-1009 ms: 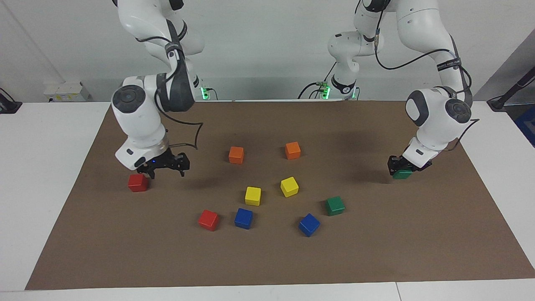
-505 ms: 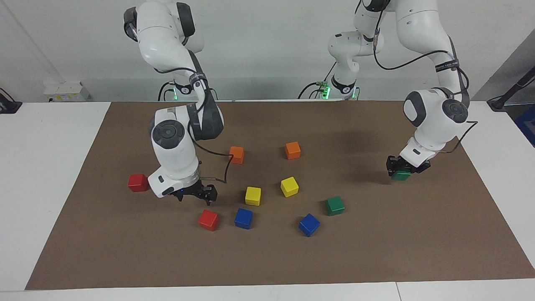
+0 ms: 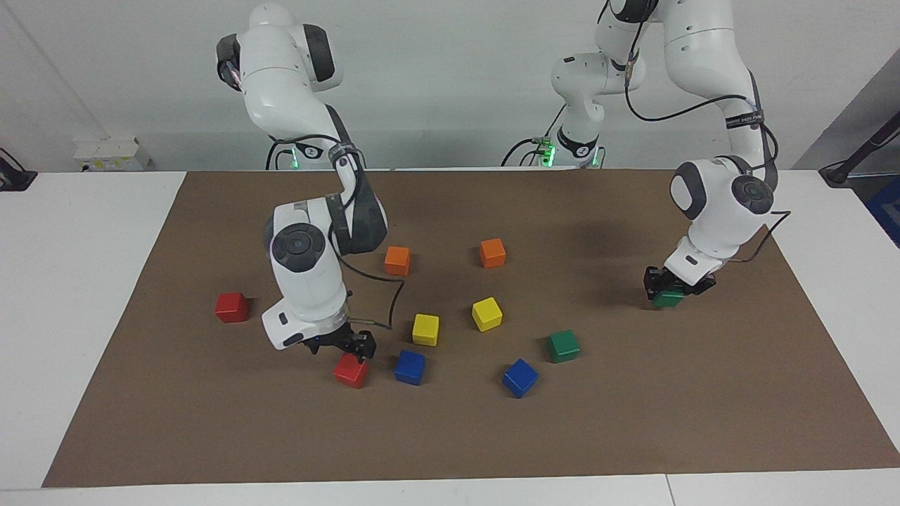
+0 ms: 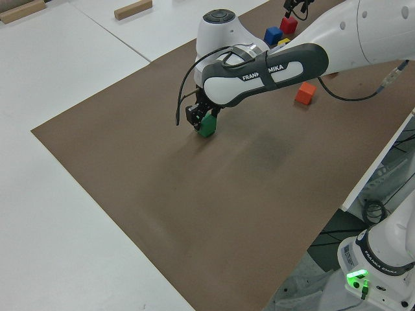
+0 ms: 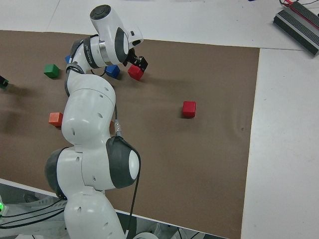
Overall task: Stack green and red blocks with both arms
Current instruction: 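Grasp another green cube with the left gripper while the right gripper grasps red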
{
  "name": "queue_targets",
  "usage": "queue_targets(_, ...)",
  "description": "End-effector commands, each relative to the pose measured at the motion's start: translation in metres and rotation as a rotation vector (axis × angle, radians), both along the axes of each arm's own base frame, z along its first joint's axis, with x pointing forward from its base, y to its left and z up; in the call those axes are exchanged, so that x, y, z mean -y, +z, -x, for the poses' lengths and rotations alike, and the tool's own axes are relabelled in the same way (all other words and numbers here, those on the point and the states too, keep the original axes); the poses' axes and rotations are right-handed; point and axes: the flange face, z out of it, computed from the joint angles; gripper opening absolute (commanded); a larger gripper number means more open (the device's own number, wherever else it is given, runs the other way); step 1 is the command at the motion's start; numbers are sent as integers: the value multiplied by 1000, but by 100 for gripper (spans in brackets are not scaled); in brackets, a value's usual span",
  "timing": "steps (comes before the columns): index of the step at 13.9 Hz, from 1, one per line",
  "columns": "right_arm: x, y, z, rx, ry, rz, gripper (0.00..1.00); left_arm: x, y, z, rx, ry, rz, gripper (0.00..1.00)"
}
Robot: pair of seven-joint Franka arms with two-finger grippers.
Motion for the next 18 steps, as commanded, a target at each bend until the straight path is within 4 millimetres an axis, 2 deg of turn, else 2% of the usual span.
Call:
queue_targets(1, -3, -7, -13, 18, -19, -5, 100, -1, -6, 5, 19, -2, 10, 100)
queue_targets(3, -5, -11, -18, 36, -17, -9, 100, 1, 7, -3, 36, 88, 14, 100)
queue_targets(4, -4, -10, -20, 40, -18, -10, 100, 18, 24, -15, 47, 179, 21, 100)
queue_targets(5, -5, -12, -21, 45, -18, -11, 100, 58, 35, -30, 34, 246, 21, 100)
queue_targets(7, -6, -11, -23, 56, -17, -16, 100, 108, 61, -61, 25, 349, 21, 100)
queue_targets(8, -6, -12, -24, 67, -18, -21, 100, 142, 63, -69, 20, 358, 9, 100)
queue_targets(9, -9, -19, -23, 66, -23, -26, 100, 172, 55, -73, 19, 414, 8, 100)
queue_targets(10, -12, -24, -23, 75, -21, -24, 100, 188, 50, -79, 28, 466, 15, 100)
queue_targets(12, -16, -31, -23, 105, -11, -29, 100, 224, 34, -87, 80, 429, 22, 100)
queue_targets(16, -9, -43, -20, 91, -7, -17, 100, 244, 22, -83, 102, 401, 33, 100)
queue_targets(18, -10, -54, -16, 90, -3, -19, 91, 245, 10, -80, 117, 407, 41, 100)
